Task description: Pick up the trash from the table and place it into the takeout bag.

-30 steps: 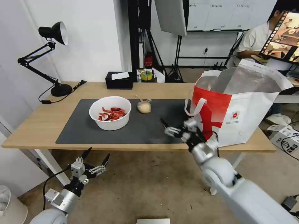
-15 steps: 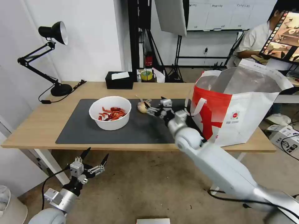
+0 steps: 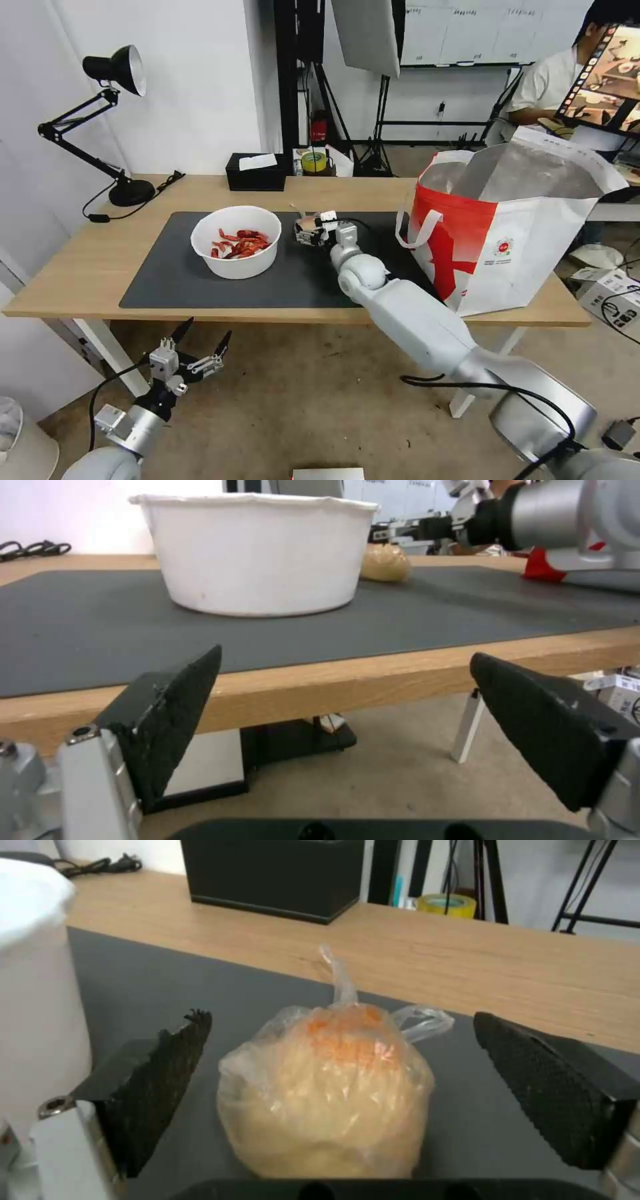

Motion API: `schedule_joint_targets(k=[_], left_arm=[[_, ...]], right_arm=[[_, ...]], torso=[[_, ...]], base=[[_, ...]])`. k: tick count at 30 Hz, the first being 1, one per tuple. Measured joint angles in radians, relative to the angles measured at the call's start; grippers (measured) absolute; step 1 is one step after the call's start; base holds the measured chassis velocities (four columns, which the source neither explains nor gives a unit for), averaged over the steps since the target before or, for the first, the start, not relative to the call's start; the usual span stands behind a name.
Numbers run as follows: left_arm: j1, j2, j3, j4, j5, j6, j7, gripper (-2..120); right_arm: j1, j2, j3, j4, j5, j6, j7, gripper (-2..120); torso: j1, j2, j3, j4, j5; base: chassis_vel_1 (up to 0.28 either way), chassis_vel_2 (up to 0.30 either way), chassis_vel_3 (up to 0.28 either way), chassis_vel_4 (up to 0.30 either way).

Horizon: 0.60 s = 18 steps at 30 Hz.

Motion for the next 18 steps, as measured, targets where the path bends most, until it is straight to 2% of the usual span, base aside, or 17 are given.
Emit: schedule_joint_targets(k=[18], left_arm=[[0.006,0.002,-0.004,-0.002,-0.009,-0.005,0.003,100]], right_arm=[[0.011,0.043,0.002,-0.087,-0.032,-0.038,-0.043,100]], torso=[[0.0,0.0,0.0,0.0,0.0002]], base=[[0.0,0.0,0.0,0.0]])
